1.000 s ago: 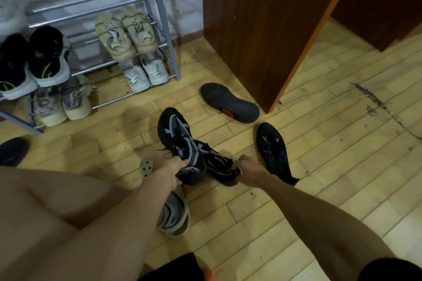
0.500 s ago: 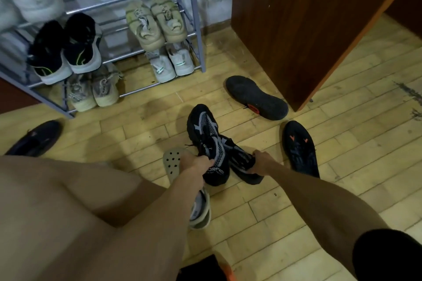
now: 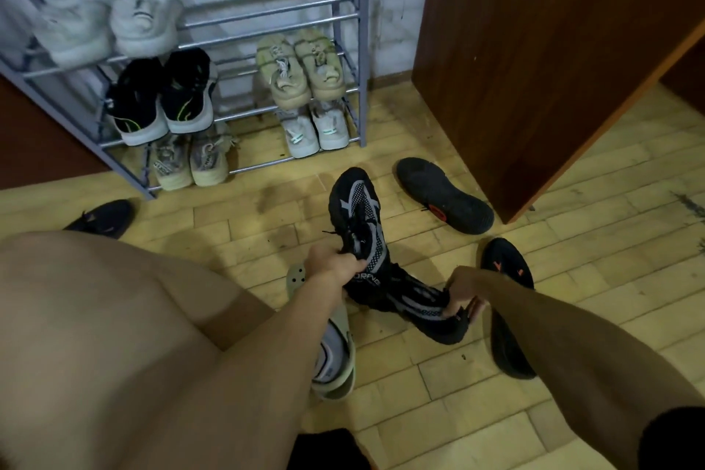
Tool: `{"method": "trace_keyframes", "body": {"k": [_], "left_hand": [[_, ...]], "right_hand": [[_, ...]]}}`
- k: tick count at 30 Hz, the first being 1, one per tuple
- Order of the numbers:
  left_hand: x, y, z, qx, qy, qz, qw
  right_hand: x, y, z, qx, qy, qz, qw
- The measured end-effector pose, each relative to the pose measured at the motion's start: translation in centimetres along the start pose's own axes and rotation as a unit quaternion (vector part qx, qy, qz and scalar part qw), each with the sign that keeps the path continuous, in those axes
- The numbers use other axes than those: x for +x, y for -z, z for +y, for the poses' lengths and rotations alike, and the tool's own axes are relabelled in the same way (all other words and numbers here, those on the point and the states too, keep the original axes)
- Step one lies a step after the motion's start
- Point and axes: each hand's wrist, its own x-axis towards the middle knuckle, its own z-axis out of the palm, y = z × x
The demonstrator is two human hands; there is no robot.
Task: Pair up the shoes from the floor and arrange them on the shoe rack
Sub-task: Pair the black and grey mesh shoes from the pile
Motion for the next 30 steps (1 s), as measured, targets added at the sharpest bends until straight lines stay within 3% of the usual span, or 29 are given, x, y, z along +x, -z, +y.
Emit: {"method": "trace_keyframes", "body": {"k": [7, 11, 18, 25, 30], "left_hand": [[-2.9, 2.9, 3.1, -0.069, -0.01, 0.016, 0.997], [-5.8, 4.3, 6.9, -0.136, -0.043, -0.023, 0.989], [-7.7, 10.8, 14.4, -0.172, -0.178, 0.083, 0.965], [-5.0, 17.6, 20.7, -0.126, -0.213, 0.153, 0.957], [-1.4, 19.7, 24.6, -0.168, -0.217, 0.147, 0.95]], "right_hand": [[-5.3, 3.4, -3.4, 0.137, 0.098, 0.095, 0.981], [-9.4, 5.8, -7.5, 0.171, 0.16, 0.132, 0.963], [-14.0, 9.3, -14.4, 0.228, 0.244, 0.186, 0.924], [-16.2, 13.0, -23.0, 0.211, 0.26, 0.223, 0.915], [-14.8, 16.0, -28.6, 0.222, 0.254, 0.242, 0.91]]}}
